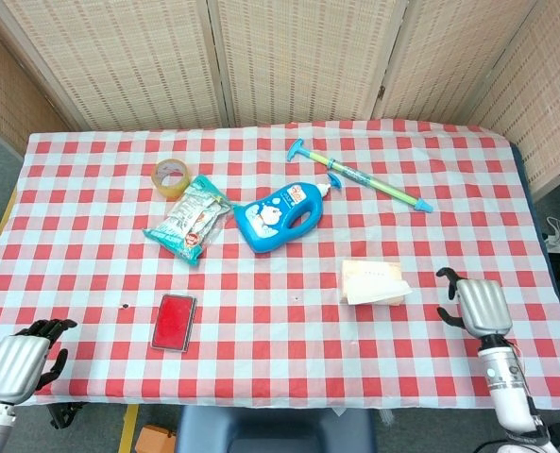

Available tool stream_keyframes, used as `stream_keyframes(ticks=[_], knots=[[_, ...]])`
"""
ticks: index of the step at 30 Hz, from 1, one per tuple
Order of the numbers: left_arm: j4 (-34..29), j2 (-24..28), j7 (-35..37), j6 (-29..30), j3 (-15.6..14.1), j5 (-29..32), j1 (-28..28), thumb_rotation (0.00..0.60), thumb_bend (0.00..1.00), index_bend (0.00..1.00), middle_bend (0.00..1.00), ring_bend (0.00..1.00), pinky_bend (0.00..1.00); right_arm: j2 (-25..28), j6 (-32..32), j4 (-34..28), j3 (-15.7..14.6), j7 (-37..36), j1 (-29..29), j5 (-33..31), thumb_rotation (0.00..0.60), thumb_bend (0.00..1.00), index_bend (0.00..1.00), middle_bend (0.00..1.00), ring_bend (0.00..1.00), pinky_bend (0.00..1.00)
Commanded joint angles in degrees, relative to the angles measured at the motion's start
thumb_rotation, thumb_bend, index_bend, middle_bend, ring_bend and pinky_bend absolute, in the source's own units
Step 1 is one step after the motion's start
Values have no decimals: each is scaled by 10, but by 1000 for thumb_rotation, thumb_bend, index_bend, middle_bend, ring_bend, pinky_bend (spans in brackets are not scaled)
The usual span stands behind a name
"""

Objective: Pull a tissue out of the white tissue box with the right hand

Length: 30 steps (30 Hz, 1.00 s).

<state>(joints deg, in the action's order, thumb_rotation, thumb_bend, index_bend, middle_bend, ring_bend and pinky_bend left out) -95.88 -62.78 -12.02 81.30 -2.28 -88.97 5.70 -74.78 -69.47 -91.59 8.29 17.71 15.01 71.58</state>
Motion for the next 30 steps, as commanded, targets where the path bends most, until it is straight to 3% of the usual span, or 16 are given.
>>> stream_keyframes(ticks=[1, 9, 14, 23, 27, 30], knots=[[0, 0, 1, 1, -1, -3, 0, 600, 509, 315, 350, 303, 533, -25, 17, 22, 8, 0, 17, -9, 600, 135, 323, 594, 692, 838], [1, 0, 2, -2, -1, -3, 1, 600, 509, 315, 352, 302, 532, -66, 30, 62, 15, -16, 43, -8, 600, 150, 369, 642, 732, 868], [1, 0, 1, -2, -1, -4, 1, 600, 508, 315, 352, 303, 532, -75, 33, 74, 14, -21, 49, -6, 600, 211, 405, 665, 750, 882], [0, 0, 1, -1, -2, -5, 1, 600, 509, 315, 352, 302, 533, -122, 57, 134, 12, -54, 80, 12, 600, 464, 494, 706, 785, 906], [1, 0, 2, -1, -3, -8, 1, 600, 509, 315, 352, 303, 533, -137, 63, 155, 10, -62, 89, 17, 600, 624, 525, 723, 798, 915], [1, 1, 3, 0, -2, -7, 1, 600, 509, 315, 352, 303, 533, -146, 55, 171, 7, -60, 91, 26, 600, 765, 611, 739, 812, 928]])
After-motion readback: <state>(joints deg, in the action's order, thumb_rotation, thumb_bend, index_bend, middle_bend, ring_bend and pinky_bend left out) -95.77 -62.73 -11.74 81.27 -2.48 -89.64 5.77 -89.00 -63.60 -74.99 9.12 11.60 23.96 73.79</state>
